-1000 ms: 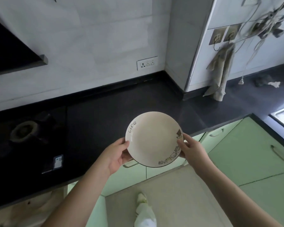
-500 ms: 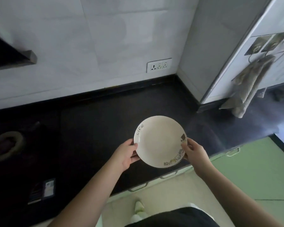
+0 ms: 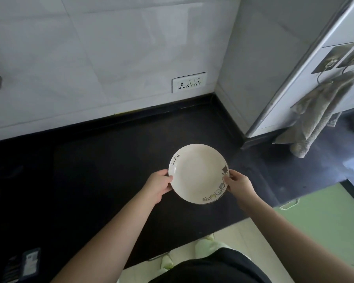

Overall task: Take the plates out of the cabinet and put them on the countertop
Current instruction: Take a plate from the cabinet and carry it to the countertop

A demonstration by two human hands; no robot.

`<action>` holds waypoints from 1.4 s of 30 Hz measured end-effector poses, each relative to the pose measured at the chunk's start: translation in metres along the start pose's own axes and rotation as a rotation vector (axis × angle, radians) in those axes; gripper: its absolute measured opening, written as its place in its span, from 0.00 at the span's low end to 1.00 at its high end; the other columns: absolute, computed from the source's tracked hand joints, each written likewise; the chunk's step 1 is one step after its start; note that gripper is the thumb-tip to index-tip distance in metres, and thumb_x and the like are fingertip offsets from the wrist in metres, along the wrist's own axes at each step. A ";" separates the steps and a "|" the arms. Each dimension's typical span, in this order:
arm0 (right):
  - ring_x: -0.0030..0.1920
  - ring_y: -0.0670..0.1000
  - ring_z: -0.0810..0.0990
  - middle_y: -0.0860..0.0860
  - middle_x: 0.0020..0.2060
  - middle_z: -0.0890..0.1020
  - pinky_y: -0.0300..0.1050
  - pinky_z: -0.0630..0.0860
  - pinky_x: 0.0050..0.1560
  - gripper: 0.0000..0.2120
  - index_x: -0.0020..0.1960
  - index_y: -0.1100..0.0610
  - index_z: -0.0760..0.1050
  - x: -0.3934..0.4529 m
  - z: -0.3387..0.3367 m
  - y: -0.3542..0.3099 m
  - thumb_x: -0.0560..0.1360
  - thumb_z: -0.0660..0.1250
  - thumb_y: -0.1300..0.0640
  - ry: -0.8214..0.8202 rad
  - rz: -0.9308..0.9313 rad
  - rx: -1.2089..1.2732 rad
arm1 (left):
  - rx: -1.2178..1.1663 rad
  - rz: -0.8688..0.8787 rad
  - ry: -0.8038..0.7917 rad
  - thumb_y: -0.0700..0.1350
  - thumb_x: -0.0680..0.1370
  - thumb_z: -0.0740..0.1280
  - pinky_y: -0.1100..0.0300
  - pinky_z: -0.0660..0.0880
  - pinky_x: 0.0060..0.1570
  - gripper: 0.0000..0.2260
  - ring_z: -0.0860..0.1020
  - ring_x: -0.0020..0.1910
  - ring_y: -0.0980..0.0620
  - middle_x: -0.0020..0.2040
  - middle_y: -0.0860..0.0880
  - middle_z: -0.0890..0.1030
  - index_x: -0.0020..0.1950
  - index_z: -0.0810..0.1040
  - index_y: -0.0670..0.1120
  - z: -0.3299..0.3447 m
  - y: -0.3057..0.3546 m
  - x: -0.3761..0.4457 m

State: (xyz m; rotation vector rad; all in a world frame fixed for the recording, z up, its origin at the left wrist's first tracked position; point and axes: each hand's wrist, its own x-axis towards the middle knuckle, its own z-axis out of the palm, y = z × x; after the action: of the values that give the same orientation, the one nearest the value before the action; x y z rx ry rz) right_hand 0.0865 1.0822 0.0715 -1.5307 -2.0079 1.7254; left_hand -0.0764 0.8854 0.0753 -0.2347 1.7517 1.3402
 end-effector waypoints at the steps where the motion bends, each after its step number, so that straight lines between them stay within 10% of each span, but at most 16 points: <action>1: 0.48 0.53 0.84 0.48 0.45 0.86 0.56 0.81 0.54 0.12 0.60 0.53 0.80 0.009 -0.003 -0.001 0.78 0.64 0.59 -0.004 -0.002 -0.008 | 0.022 0.007 0.021 0.34 0.80 0.64 0.56 0.81 0.48 0.18 0.82 0.52 0.51 0.60 0.46 0.81 0.70 0.74 0.43 0.005 0.004 0.007; 10: 0.51 0.53 0.82 0.50 0.50 0.84 0.55 0.80 0.54 0.14 0.62 0.52 0.77 0.084 -0.031 -0.025 0.77 0.65 0.56 -0.075 -0.005 -0.111 | 0.081 0.007 0.118 0.35 0.80 0.64 0.61 0.80 0.40 0.16 0.80 0.51 0.53 0.58 0.47 0.80 0.66 0.77 0.47 0.050 0.022 0.048; 17: 0.41 0.41 0.78 0.44 0.44 0.81 0.36 0.69 0.32 0.14 0.61 0.51 0.78 0.110 -0.035 -0.026 0.77 0.67 0.52 -0.049 -0.043 -0.146 | 0.037 -0.020 0.156 0.35 0.80 0.64 0.60 0.80 0.41 0.16 0.81 0.50 0.52 0.52 0.49 0.81 0.67 0.76 0.45 0.068 0.023 0.067; 42: 0.48 0.51 0.79 0.49 0.49 0.81 0.44 0.73 0.41 0.16 0.64 0.52 0.75 0.123 -0.048 -0.021 0.79 0.60 0.48 -0.129 -0.055 -0.244 | 0.328 0.034 0.221 0.46 0.79 0.68 0.57 0.82 0.39 0.21 0.82 0.47 0.51 0.54 0.47 0.80 0.70 0.71 0.45 0.082 0.027 0.072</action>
State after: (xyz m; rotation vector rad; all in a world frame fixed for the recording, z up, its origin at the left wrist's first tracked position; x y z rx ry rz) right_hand 0.0427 1.2050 0.0430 -1.4433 -2.3788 1.6491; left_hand -0.0923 0.9908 0.0394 -0.1738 2.1387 1.0604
